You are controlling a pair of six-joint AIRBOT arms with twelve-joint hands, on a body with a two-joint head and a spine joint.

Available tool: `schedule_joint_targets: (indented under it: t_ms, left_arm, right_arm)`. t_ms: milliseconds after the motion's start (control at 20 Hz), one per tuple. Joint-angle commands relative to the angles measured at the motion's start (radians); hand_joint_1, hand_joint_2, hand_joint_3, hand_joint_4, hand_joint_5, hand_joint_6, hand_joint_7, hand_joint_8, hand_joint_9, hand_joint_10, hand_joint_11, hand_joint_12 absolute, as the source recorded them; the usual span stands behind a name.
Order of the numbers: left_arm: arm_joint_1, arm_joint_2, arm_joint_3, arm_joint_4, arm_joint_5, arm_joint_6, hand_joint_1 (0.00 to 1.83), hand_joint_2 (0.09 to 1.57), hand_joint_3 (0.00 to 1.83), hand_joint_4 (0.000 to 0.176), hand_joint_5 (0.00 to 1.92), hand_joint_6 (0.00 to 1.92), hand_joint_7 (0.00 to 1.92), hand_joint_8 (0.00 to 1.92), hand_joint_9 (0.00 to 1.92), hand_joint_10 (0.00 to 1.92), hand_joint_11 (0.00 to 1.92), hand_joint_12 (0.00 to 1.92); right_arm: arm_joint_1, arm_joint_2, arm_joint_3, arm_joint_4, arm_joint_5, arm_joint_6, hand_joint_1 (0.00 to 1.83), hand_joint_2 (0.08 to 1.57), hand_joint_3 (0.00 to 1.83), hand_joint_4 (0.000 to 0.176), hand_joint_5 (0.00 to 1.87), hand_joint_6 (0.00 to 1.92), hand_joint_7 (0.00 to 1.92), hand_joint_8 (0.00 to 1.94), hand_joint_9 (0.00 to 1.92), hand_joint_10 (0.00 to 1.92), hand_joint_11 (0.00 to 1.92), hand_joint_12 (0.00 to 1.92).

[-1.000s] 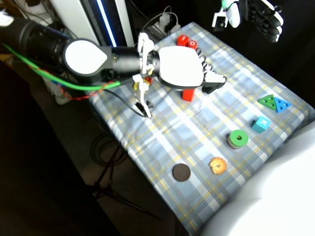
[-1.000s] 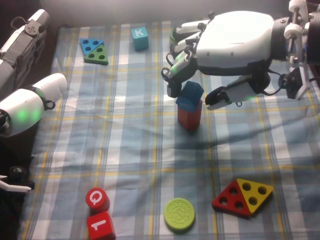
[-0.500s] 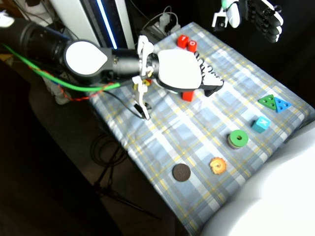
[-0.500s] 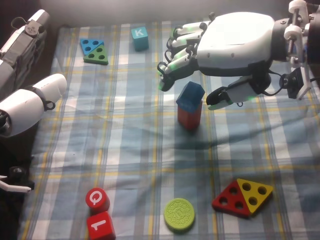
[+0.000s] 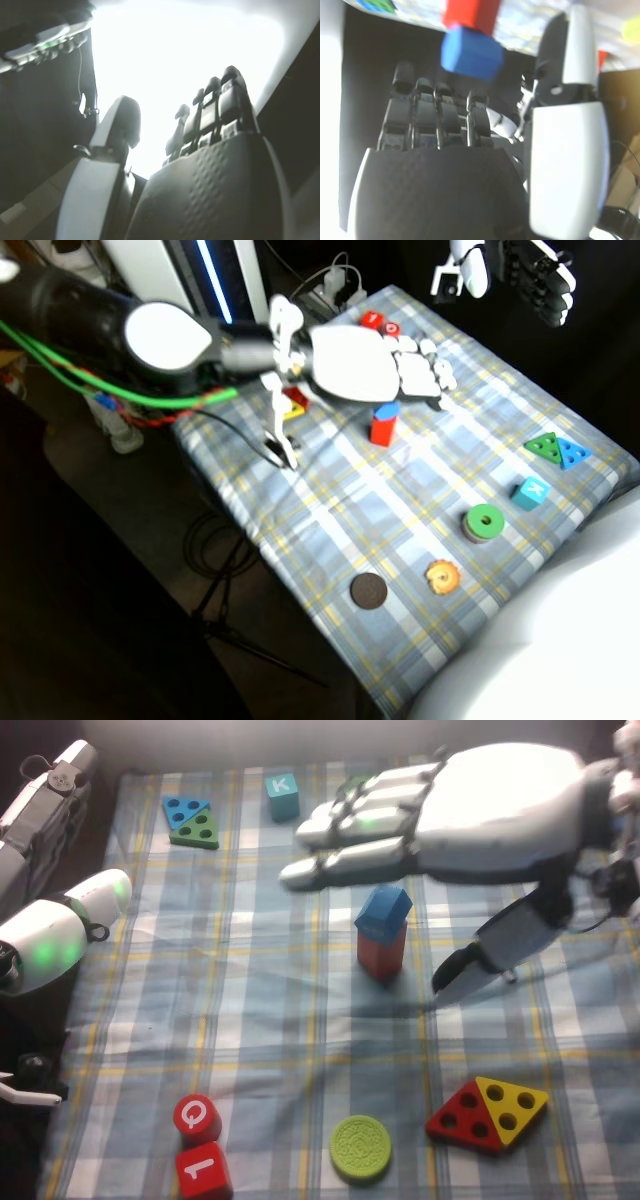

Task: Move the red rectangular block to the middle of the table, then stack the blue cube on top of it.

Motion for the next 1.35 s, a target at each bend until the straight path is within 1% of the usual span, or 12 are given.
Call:
schedule_joint_targets:
  t_ms: [0, 150, 300, 450, 500, 550, 600, 700, 800, 1000, 1150, 1300]
  left_arm:
    - [-0.005, 0.0, -0.002, 0.031, -0.128, -0.012, 0.81, 1.45, 0.0, 0.092, 0.0, 0.0, 0.0, 0.0, 0.0, 0.0, 0.0, 0.0]
    - [-0.003, 0.005, -0.007, 0.031, -0.131, -0.012, 0.83, 1.45, 0.0, 0.098, 0.0, 0.0, 0.0, 0.0, 0.0, 0.0, 0.0, 0.0]
    - [0.006, 0.016, -0.015, 0.031, -0.142, -0.012, 0.86, 1.44, 0.0, 0.068, 0.0, 0.0, 0.0, 0.0, 0.0, 0.0, 0.0, 0.0]
    - [0.007, 0.024, -0.018, 0.032, -0.149, -0.012, 0.93, 1.43, 0.0, 0.063, 0.0, 0.0, 0.0, 0.0, 0.0, 0.0, 0.0, 0.0]
    - [0.007, 0.027, -0.02, 0.033, -0.157, -0.012, 0.93, 1.43, 0.0, 0.063, 0.0, 0.0, 0.0, 0.0, 0.0, 0.0, 0.0, 0.0]
    - [0.007, 0.03, -0.021, 0.036, -0.164, -0.014, 0.96, 1.42, 0.0, 0.065, 0.0, 0.0, 0.0, 0.0, 0.0, 0.0, 0.0, 0.0]
    - [0.008, 0.033, -0.023, 0.036, -0.176, -0.019, 0.94, 1.42, 0.0, 0.075, 0.0, 0.0, 0.0, 0.0, 0.0, 0.0, 0.0, 0.0]
    - [0.011, 0.037, -0.023, 0.04, -0.196, -0.029, 0.91, 1.42, 0.0, 0.09, 0.0, 0.0, 0.0, 0.0, 0.0, 0.0, 0.0, 0.0]
    - [0.009, 0.04, -0.02, 0.053, -0.215, -0.04, 0.87, 1.43, 0.0, 0.088, 0.0, 0.0, 0.0, 0.0, 0.0, 0.0, 0.0, 0.0]
    - [-0.004, 0.046, -0.014, 0.068, -0.252, -0.063, 0.68, 1.47, 0.01, 0.076, 0.0, 0.0, 0.0, 0.0, 0.0, 0.0, 0.0, 0.0]
    - [-0.02, 0.048, -0.002, 0.085, -0.273, -0.095, 0.56, 1.47, 0.01, 0.097, 0.0, 0.0, 0.0, 0.0, 0.0, 0.0, 0.0, 0.0]
    - [-0.053, 0.051, 0.008, 0.111, -0.275, -0.101, 0.38, 1.48, 0.01, 0.079, 0.0, 0.0, 0.0, 0.0, 0.0, 0.0, 0.0, 0.0]
  right_arm:
    - [0.019, 0.022, -0.019, 0.054, 0.039, -0.025, 0.75, 0.9, 0.0, 0.176, 0.0, 0.0, 0.0, 0.0, 0.0, 0.0, 0.0, 0.0]
    - [0.031, 0.104, -0.083, 0.14, 0.046, -0.125, 0.56, 0.84, 0.0, 0.038, 0.0, 0.0, 0.0, 0.0, 0.0, 0.0, 0.0, 0.0]
    - [0.05, 0.162, -0.12, 0.224, 0.075, -0.186, 0.63, 0.88, 0.0, 0.157, 0.0, 0.0, 0.0, 0.0, 0.0, 0.0, 0.0, 0.0]
    - [0.085, 0.211, -0.138, 0.244, 0.082, -0.186, 0.63, 0.91, 0.01, 0.053, 0.0, 0.0, 0.0, 0.0, 0.0, 0.0, 0.0, 0.0]
    - [0.1, 0.232, -0.147, 0.27, 0.083, -0.197, 0.66, 0.93, 0.02, 0.072, 0.0, 0.0, 0.0, 0.0, 0.0, 0.0, 0.0, 0.0]
    - [0.096, 0.25, -0.159, 0.369, 0.098, -0.291, 0.74, 0.94, 0.02, 0.142, 0.0, 0.0, 0.0, 0.0, 0.0, 0.0, 0.0, 0.0]
    - [0.085, 0.265, -0.172, 0.453, 0.119, -0.365, 0.78, 0.93, 0.01, 0.169, 0.0, 0.0, 0.0, 0.0, 0.0, 0.0, 0.0, 0.0]
    - [0.049, 0.282, -0.182, 0.608, 0.19, -0.476, 0.63, 0.97, 0.01, 0.176, 0.0, 0.0, 0.0, 0.0, 0.0, 0.0, 0.0, 0.0]
    - [0.008, 0.295, -0.185, 0.751, 0.279, -0.552, 0.51, 0.99, 0.01, 0.106, 0.0, 0.0, 0.0, 0.0, 0.0, 0.0, 0.0, 0.0]
    - [-0.113, 0.292, -0.188, 0.976, 0.457, -0.661, 0.63, 1.23, 0.01, 0.049, 0.0, 0.0, 0.0, 0.0, 0.0, 0.0, 0.0, 0.0]
    - [-0.252, 0.279, -0.185, 1.148, 0.638, -0.702, 0.41, 1.18, 0.0, 0.08, 0.0, 0.0, 0.0, 0.0, 0.0, 0.0, 0.0, 0.0]
    - [-0.364, 0.278, -0.188, 1.271, 0.804, -0.702, 0.41, 1.16, 0.0, 0.062, 0.0, 0.0, 0.0, 0.0, 0.0, 0.0, 0.0, 0.0]
